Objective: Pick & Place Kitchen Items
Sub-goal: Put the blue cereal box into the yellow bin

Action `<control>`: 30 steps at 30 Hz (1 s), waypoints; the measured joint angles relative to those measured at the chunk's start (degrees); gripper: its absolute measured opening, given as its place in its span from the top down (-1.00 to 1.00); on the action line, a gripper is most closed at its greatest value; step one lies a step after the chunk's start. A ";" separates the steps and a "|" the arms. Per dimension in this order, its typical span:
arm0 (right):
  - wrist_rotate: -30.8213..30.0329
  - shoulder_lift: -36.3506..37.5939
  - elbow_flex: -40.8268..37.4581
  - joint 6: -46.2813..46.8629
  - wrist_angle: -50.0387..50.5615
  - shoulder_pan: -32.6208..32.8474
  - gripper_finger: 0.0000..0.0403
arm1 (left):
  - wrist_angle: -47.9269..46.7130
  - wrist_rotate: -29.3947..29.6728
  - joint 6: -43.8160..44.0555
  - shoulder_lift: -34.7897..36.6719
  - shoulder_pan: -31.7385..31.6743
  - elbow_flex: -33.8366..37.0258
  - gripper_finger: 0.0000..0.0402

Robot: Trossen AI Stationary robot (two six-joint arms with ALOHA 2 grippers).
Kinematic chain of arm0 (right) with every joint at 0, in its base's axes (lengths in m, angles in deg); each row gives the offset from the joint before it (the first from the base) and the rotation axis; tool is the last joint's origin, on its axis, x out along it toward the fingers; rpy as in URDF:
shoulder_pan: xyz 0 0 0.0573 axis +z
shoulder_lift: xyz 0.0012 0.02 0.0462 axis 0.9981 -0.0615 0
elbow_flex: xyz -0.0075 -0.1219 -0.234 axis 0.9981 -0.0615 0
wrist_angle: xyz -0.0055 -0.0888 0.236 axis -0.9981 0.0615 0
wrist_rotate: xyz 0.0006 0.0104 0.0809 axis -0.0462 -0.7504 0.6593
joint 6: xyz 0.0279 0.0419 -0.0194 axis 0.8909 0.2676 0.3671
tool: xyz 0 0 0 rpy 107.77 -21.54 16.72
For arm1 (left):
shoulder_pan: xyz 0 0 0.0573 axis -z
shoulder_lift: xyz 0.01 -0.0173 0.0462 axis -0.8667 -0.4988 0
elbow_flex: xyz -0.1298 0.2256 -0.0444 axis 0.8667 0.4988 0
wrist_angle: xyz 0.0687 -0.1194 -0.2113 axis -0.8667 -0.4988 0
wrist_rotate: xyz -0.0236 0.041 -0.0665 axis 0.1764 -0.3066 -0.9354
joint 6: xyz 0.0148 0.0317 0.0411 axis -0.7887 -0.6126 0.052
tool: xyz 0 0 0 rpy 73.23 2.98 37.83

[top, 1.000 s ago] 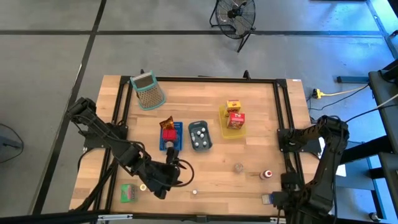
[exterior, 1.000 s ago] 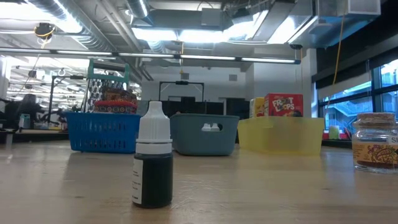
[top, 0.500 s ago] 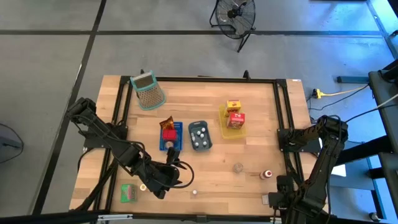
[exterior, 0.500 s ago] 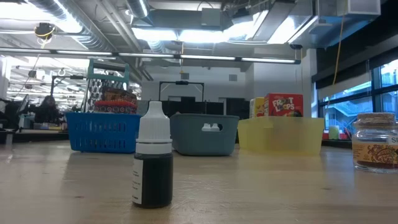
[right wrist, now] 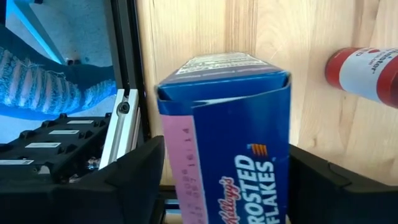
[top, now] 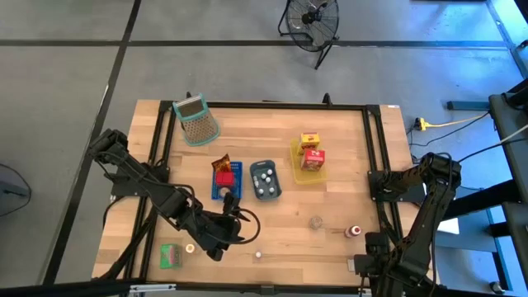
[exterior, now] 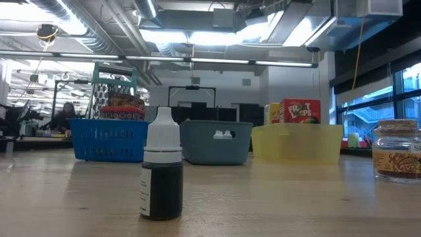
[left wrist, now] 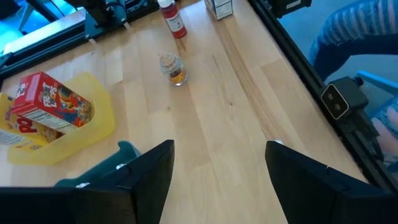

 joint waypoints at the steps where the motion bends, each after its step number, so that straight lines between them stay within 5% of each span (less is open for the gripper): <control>1: 0.00 0.00 0.00 0.00 0.07 0.00 -0.34 | 0.17 -0.02 0.00 0.00 0.00 0.00 -0.24; 14: 0.03 0.00 0.05 -0.02 0.34 -0.04 0.13 | 0.19 -1.59 1.53 0.00 0.00 0.00 -0.24; 30: 3.21 -0.04 13.19 -10.31 2.86 -5.14 0.17 | 0.17 -3.19 4.72 0.00 0.02 0.00 -0.24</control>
